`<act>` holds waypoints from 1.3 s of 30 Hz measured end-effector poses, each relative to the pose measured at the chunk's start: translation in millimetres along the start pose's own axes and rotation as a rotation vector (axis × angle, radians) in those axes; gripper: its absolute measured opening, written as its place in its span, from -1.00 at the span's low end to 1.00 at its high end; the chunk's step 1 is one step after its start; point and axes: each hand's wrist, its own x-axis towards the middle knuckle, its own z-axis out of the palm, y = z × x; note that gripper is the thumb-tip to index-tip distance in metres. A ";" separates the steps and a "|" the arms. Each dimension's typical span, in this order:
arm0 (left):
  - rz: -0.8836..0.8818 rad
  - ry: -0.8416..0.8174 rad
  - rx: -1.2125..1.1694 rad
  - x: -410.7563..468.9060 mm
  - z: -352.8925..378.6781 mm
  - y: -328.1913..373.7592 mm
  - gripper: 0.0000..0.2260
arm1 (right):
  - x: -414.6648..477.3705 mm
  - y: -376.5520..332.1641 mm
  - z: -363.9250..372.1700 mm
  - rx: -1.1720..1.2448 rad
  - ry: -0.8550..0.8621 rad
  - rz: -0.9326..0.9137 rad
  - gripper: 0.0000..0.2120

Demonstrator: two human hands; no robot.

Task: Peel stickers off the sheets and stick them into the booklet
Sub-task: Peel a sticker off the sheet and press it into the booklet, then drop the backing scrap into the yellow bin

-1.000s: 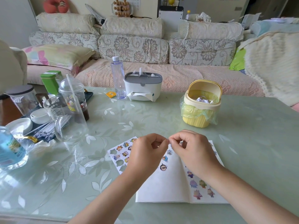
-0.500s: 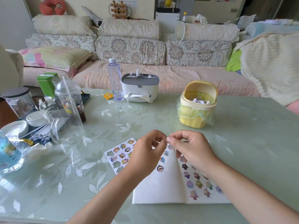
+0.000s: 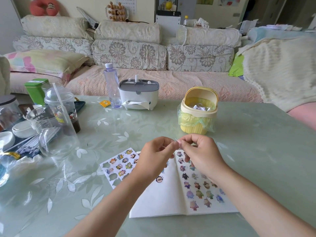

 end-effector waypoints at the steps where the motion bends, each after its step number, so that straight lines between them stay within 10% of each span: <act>1: 0.001 0.007 0.009 2.5 2.3 0.6 -0.85 | 1.0 0.4 -1.3 -0.011 -0.003 -0.002 -0.87; 12: 0.025 0.099 0.102 39.7 7.5 0.7 -0.84 | 32.3 7.9 -25.2 0.074 0.197 0.114 -0.88; 22: 0.013 0.120 0.068 52.3 -7.1 -4.1 -0.81 | 140.1 -6.2 -50.2 -0.358 0.525 -0.006 -0.85; 32: 0.063 0.140 0.081 50.5 -18.2 -2.4 -0.83 | 134.7 -16.7 -25.8 -0.491 0.366 -0.086 -0.94; 39: 0.423 0.291 0.594 37.4 -29.0 -20.2 -0.90 | 47.4 -34.8 8.3 -0.184 -0.049 0.228 -0.73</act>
